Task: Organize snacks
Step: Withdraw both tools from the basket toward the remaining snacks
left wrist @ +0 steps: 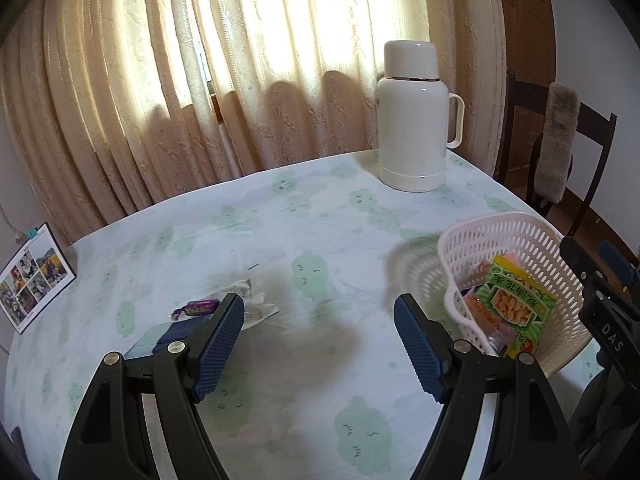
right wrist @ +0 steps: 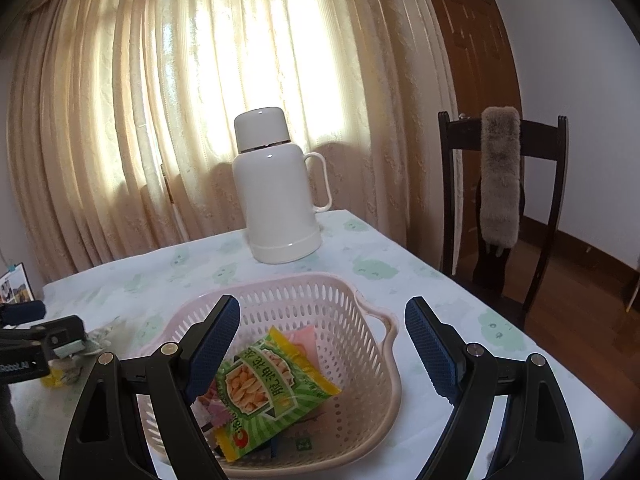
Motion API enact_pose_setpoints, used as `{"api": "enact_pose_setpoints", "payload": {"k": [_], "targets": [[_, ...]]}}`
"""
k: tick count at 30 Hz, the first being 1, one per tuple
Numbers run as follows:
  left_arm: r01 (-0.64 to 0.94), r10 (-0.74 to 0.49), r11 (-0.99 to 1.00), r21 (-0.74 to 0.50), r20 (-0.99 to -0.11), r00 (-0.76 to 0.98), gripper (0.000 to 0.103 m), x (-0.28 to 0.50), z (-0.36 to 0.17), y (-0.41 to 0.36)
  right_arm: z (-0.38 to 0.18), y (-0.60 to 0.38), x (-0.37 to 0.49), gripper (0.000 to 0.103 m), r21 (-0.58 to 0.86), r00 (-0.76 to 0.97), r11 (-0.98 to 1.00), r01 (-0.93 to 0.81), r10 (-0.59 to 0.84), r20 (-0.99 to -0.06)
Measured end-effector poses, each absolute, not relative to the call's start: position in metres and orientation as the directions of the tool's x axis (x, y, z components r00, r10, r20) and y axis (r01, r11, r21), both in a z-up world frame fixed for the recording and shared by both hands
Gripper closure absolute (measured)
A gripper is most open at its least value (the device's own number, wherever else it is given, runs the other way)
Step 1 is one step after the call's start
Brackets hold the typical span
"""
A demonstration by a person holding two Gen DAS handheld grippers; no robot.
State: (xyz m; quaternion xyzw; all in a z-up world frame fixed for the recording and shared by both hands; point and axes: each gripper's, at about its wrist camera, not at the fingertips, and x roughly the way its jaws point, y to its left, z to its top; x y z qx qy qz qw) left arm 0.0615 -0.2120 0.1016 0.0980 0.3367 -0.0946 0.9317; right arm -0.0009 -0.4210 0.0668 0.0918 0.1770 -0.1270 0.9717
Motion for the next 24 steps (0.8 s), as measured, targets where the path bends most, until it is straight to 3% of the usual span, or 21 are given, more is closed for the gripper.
{"api": "enact_pose_setpoints", "payload": {"k": [13,24], "targets": [[0.117,-0.069,0.993,0.022,-0.699,0.712,0.028,0.089,0.099,-0.119,0.077,-0.4,-0.002,0.017,0.088,0.909,0.954,0.286,-0.24,-0.341],[0.044,-0.085,0.996,-0.074,-0.751,0.655,0.027,0.118,0.089,-0.054,0.096,-0.342,0.006,0.014,0.08,0.938,0.991,0.111,-0.078,-0.338]]}}
